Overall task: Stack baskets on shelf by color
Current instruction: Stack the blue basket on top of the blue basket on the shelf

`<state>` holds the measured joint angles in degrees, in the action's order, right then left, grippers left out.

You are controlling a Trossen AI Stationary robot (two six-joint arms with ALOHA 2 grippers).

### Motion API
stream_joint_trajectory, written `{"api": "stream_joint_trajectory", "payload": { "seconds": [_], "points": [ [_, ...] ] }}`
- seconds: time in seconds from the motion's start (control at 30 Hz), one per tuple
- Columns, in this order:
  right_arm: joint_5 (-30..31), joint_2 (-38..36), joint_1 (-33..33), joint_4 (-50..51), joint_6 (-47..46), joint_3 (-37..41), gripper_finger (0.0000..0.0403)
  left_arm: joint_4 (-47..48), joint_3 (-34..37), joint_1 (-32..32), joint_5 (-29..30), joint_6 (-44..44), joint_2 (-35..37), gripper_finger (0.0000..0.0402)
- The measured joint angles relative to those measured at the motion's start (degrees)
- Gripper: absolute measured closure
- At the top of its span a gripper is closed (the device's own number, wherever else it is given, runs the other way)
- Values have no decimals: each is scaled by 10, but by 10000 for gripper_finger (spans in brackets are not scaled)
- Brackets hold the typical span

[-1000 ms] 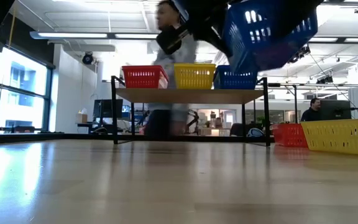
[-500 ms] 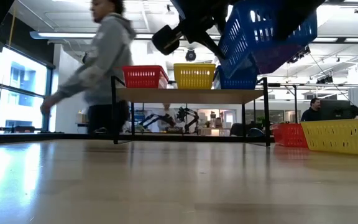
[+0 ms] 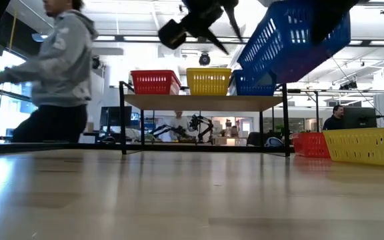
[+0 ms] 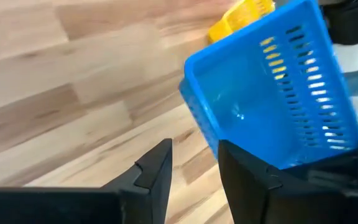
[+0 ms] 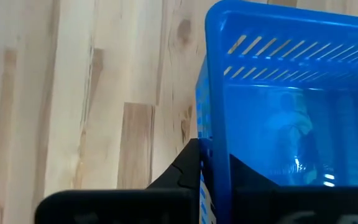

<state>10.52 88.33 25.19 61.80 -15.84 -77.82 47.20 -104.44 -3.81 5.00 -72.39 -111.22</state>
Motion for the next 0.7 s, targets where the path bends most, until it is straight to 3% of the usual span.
{"api": "stream_joint_trajectory", "payload": {
  "seconds": [0.37,0.7],
  "points": [
    [5,-84,-1,7,-19,0,403,21,-1,-7,31,46,46,295],
    [88,-169,-24,-3,59,-1,403,23,-1,-10,51,155,107,296]
  ]
}}
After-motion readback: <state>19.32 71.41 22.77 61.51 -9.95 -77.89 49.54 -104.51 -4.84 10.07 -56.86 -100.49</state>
